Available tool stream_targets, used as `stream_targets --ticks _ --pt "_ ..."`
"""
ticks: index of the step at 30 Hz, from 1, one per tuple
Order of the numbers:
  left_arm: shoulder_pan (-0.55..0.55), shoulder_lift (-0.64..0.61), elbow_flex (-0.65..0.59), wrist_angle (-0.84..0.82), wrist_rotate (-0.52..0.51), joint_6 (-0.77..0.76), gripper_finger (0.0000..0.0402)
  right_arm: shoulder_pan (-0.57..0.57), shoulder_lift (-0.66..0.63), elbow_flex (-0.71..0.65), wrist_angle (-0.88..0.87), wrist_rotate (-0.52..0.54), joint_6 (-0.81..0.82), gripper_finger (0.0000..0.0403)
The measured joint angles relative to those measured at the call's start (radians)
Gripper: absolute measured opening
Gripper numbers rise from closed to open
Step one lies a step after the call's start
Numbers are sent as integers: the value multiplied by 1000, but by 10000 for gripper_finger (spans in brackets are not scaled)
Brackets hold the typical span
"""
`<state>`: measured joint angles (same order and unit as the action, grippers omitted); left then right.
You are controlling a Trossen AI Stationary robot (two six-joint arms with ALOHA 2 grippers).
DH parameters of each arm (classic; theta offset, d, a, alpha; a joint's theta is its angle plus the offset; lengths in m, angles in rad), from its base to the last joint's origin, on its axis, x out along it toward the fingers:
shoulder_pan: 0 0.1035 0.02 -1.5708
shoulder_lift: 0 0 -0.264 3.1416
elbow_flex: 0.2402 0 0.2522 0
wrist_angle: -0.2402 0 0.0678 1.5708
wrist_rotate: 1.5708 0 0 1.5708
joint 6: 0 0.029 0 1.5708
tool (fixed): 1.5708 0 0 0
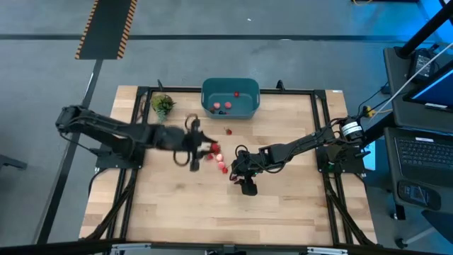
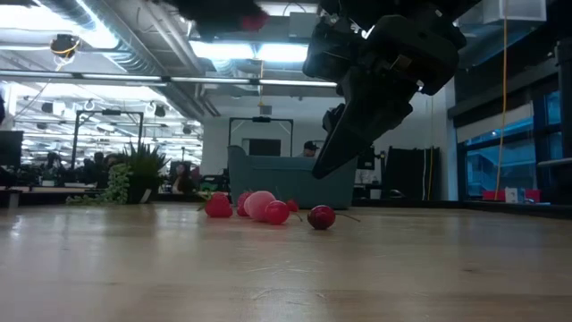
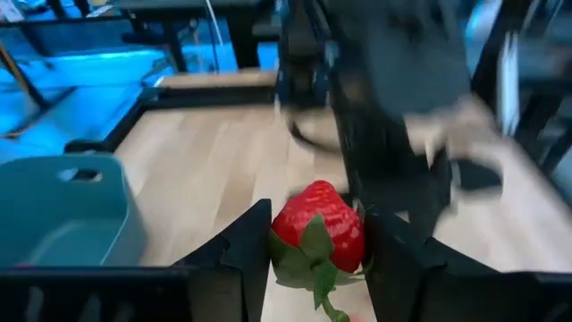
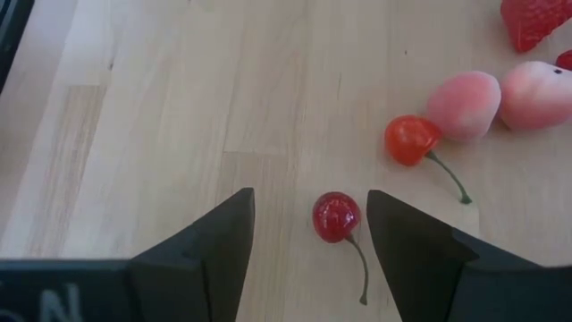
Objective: Pick and placing Produce into tupperware
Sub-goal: Put the strawberry into the blue bin
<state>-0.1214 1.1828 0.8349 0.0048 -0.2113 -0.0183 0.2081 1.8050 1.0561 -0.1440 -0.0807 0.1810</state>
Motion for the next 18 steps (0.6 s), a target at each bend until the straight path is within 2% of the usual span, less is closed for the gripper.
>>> stream_targets --ticks 11,15,18 --pt "443 1 0 191 549 -241 134 0 0 0 -24 11 0 219" --pt "575 22 0 196 616 -269 134 -9 -1 44 -111 194 -45 219" --pt "644 54 0 241 675 -268 134 -28 -2 112 -225 354 -144 219"
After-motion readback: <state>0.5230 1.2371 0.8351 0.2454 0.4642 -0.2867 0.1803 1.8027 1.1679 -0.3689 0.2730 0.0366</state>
